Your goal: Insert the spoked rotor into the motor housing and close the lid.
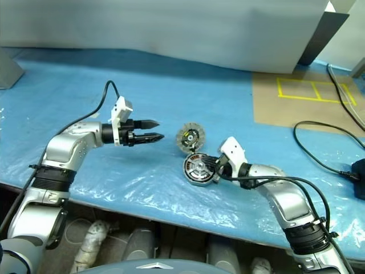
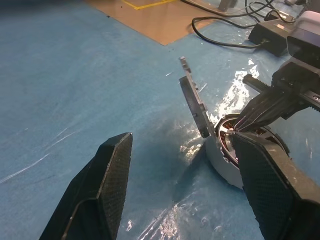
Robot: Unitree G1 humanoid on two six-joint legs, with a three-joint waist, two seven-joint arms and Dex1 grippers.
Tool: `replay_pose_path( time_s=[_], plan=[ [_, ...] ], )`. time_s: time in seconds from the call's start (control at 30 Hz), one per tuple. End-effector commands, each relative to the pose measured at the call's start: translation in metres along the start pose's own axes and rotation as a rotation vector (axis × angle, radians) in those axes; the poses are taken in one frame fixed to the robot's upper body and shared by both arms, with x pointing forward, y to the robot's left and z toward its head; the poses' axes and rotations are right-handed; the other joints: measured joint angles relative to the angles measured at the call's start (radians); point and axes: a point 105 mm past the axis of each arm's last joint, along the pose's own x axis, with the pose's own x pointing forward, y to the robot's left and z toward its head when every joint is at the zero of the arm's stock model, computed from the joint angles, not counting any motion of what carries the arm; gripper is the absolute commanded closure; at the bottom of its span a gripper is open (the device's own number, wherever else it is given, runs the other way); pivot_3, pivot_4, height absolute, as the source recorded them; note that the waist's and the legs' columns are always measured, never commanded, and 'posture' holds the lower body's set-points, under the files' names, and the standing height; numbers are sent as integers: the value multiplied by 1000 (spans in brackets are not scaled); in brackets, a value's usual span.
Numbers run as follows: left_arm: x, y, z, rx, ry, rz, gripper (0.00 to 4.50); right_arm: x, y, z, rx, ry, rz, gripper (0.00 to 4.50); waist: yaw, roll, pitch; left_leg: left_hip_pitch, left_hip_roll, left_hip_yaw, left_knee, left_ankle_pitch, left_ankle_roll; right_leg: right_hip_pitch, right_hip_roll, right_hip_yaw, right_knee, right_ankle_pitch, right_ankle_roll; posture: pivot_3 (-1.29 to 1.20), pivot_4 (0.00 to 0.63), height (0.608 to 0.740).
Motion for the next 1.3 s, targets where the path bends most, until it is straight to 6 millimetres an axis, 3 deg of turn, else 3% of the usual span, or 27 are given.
replay_pose_path(
  time_s=[0.03,0.13,0.23,0.33,0.4,0.53,0.7,0.83,1.07,1.17,1.3],
  plan=[
    [1,-1,7,34,-16,-14,1181,-4,10,40,12,-140,66,4500,-1,0,0,-2,0,0,0,0,0,-2,1,0,1,0,0,0,150,740],
    [3,3,6,36,-17,-2,1181,-5,18,56,26,-192,117,4500,-2,0,0,-6,0,0,1,0,0,-7,2,0,6,0,0,0,150,740],
    [9,10,3,45,-21,28,1181,0,21,42,31,-130,135,4500,2,0,0,-6,1,0,1,0,0,-7,2,0,7,0,0,0,150,740],
    [17,26,-3,51,-2,97,1181,7,15,-14,-79,122,83,4500,8,0,0,-7,0,-1,2,0,0,-6,1,-1,6,0,0,0,150,740],
    [24,36,-5,51,4,140,1181,5,10,-28,-63,156,64,4500,7,0,0,-7,0,-1,3,0,0,-4,1,-1,4,0,0,0,150,740],
    [43,52,-2,41,-21,195,1181,-3,13,-8,-29,55,70,4500,11,0,0,0,-1,-1,3,0,0,2,-1,-1,1,1,1,0,150,740],
    [70,46,6,-16,-73,97,1181,-18,15,36,31,-113,97,4500,12,0,0,-3,-2,-1,3,0,0,0,-2,-1,0,2,3,0,150,740],
    [88,37,7,-25,-67,28,1181,-33,15,54,18,-161,79,4500,12,0,0,-6,-3,-2,2,0,1,-3,-1,-1,1,4,6,0,150,740],
    [110,19,12,32,-64,-69,1181,-62,-4,55,59,-183,-105,4500,16,-1,0,-7,-2,-2,-1,0,0,-3,-1,-3,-1,5,7,0,150,740],
    [114,1,24,66,-94,-193,1181,-71,-16,52,72,-181,-197,4500,19,-1,0,-7,-2,-2,-1,0,0,-3,-1,-3,-2,5,7,0,150,740],
    [111,-38,21,176,-55,-424,1181,-79,-21,53,77,-197,-256,4500,27,0,0,-7,-1,-2,-2,0,1,-3,-2,-3,-3,4,6,0,150,740]
  ],
)
